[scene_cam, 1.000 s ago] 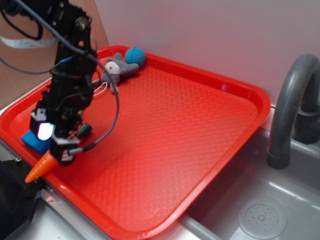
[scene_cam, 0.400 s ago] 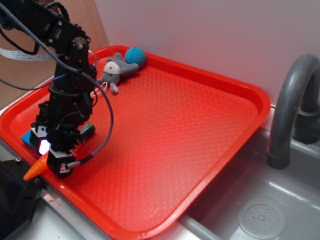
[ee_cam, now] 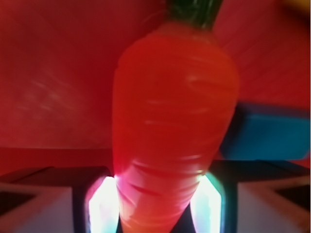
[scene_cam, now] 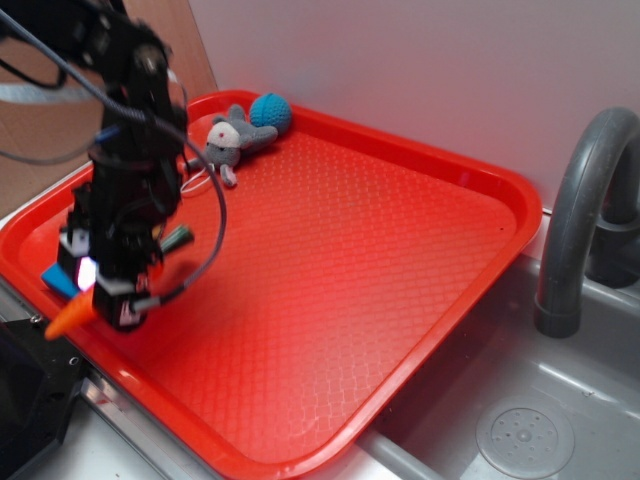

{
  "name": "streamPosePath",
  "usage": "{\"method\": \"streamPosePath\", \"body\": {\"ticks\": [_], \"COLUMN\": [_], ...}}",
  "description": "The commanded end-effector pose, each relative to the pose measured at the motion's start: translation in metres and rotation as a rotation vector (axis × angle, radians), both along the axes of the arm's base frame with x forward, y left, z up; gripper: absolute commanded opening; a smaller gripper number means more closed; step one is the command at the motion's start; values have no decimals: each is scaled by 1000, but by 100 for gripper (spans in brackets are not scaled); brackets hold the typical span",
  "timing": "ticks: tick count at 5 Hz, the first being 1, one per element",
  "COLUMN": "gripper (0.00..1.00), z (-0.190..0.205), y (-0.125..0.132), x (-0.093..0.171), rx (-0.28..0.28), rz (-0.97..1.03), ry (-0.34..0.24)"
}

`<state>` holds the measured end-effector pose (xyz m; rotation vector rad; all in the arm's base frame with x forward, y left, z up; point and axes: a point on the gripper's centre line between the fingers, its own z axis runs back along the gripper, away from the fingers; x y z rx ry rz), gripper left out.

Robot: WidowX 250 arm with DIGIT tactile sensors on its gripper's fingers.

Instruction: Grab the carrot.

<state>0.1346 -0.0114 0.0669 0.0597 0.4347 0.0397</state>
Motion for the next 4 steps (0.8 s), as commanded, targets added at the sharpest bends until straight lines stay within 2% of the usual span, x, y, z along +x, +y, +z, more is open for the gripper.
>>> {"method": "streamPosePath", "body": {"ticks": [1, 2, 3, 4], "gripper": [0, 0, 0, 0], "z": [105, 135, 148, 151], "y": [32, 39, 28, 2], "x": [55, 75, 86, 52], "rx": [-81, -131, -165, -142], "rz": [199, 222, 157, 47], "ry": [-392, -486, -544, -550]}}
